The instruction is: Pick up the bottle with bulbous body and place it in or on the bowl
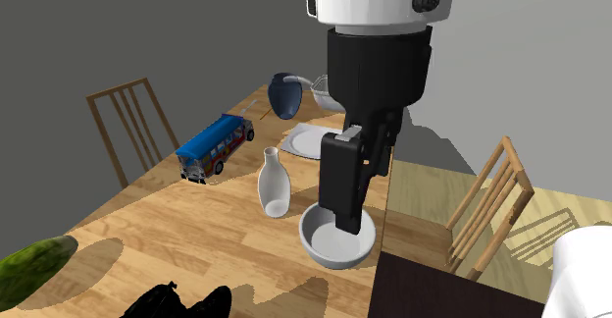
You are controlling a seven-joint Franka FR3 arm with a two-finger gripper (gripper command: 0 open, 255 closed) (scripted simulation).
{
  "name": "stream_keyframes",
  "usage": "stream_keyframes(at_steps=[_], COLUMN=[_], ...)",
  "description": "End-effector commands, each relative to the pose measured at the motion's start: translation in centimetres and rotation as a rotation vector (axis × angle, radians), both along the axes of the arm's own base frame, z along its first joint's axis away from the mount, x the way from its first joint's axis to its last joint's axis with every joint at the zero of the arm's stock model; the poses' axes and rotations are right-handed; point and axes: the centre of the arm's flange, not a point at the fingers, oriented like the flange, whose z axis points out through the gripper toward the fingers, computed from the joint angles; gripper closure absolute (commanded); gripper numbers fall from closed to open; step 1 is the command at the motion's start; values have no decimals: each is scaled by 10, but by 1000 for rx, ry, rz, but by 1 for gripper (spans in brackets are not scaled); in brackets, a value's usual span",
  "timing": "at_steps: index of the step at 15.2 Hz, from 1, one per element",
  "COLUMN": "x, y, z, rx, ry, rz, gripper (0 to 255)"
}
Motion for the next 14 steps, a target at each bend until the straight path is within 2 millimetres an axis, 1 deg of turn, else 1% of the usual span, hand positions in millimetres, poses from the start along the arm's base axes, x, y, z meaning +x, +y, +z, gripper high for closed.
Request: stream_keyframes(at_steps=[1, 14], x=[0, 111], y=[0, -104], z=[0, -79], rx=[0, -9], ry=[0, 1], rz=[0, -51], gripper=[0, 0])
